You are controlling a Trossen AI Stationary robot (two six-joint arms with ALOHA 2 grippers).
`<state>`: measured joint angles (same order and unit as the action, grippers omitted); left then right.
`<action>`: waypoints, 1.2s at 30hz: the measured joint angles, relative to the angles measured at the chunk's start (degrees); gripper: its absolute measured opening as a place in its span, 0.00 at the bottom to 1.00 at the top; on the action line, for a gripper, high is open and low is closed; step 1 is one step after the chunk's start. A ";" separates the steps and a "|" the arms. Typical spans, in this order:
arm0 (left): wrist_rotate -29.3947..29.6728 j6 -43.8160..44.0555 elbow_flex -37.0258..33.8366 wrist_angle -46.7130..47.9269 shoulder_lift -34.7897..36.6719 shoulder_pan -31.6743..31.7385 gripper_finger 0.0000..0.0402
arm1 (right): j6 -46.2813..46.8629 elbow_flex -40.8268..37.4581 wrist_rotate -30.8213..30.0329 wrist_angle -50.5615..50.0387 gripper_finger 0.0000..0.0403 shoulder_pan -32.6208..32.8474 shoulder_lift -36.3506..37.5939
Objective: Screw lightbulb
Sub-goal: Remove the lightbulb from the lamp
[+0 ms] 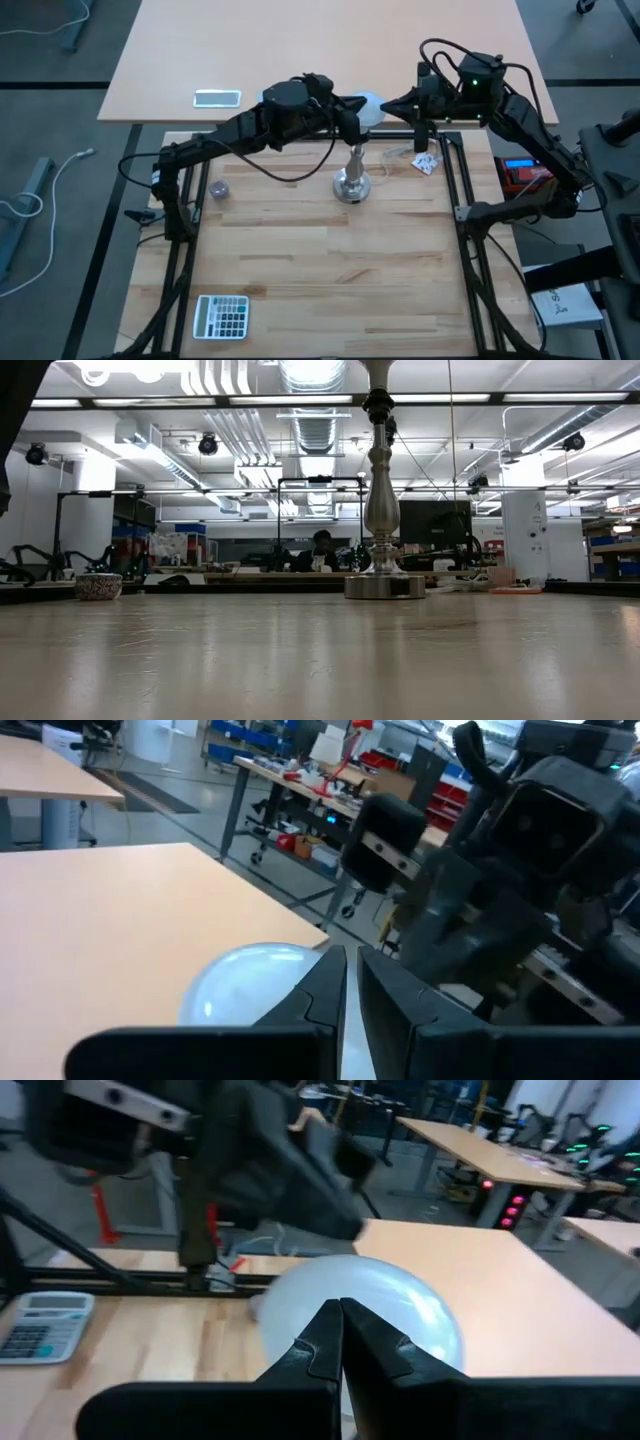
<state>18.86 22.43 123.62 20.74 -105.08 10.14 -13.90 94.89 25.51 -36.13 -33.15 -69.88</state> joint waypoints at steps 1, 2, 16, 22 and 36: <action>0.20 -0.17 0.01 0.05 0.00 0.16 0.05 | 0.53 -0.07 0.74 -0.02 0.00 0.00 -0.04; 0.24 -0.38 0.00 0.09 0.00 0.37 0.05 | 0.75 -0.22 1.59 -0.05 0.00 0.00 -0.05; 0.75 0.64 -1.43 2.37 -0.66 1.74 0.05 | -0.49 -2.33 2.91 -1.86 0.00 0.02 -0.64; 0.71 1.49 -1.55 2.08 -0.63 1.28 0.05 | -2.85 -2.38 -0.90 -2.13 0.00 0.00 -0.57; -1.58 4.93 -1.84 -1.66 -0.61 -1.00 0.05 | -5.26 -2.58 -6.94 0.50 0.00 -0.22 -0.72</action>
<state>17.28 27.36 121.78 19.08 -105.69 9.15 -19.16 92.31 18.57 -35.64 -33.36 -70.60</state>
